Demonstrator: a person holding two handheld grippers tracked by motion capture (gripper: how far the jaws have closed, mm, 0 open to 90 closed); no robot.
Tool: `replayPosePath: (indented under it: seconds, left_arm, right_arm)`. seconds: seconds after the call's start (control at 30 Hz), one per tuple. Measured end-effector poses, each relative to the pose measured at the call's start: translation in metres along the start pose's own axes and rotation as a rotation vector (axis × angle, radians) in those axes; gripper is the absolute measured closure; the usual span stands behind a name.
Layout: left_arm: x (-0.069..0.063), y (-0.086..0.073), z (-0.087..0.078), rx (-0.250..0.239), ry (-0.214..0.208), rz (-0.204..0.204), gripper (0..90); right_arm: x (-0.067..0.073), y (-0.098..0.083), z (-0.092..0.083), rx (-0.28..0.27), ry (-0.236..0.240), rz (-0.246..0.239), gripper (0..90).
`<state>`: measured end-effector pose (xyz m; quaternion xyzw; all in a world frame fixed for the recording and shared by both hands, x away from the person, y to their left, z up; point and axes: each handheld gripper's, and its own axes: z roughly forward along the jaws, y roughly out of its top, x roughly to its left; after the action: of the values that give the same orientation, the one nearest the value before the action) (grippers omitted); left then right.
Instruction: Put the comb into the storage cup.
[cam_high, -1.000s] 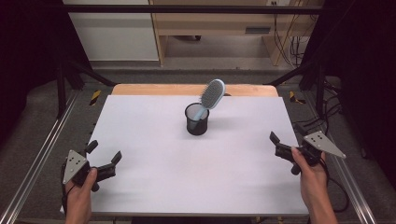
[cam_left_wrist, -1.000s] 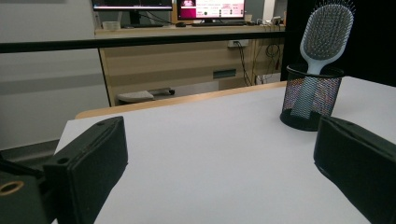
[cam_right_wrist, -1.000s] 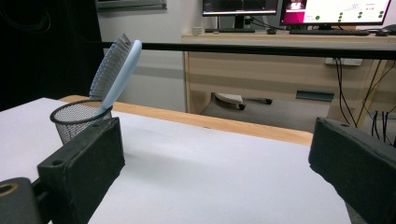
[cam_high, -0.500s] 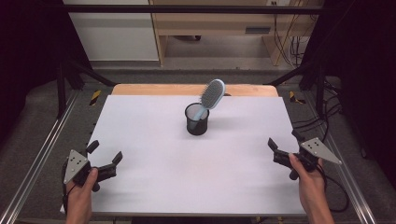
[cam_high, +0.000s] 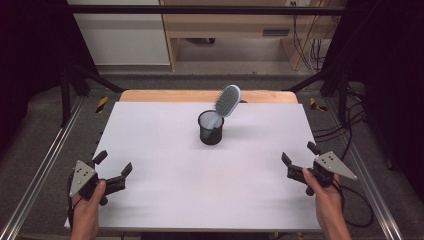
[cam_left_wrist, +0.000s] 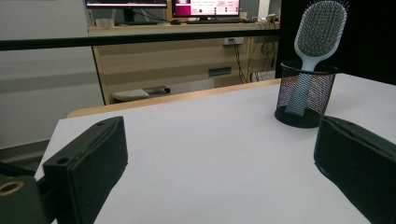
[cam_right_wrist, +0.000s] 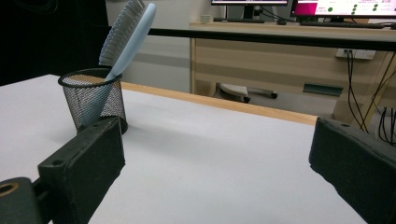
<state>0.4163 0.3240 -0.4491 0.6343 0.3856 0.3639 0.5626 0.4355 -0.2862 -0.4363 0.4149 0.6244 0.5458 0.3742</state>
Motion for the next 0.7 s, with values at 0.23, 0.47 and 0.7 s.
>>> replayPosePath:
  seconds: [0.23,0.47,0.7]
  left_arm:
    - [0.000,0.000,0.000,0.000,-0.001,-0.002,3.0]
    - [-0.001,0.000,0.001,0.000,-0.006,-0.001,3.0]
    - [-0.001,0.000,0.001,-0.001,-0.012,-0.002,2.9]
  right_arm:
    - [0.004,-0.007,0.002,0.009,0.022,0.012,3.6]
    - [0.011,-0.011,0.006,0.022,0.057,0.011,3.6]
    - [0.018,-0.017,0.010,0.035,0.086,0.014,3.6]
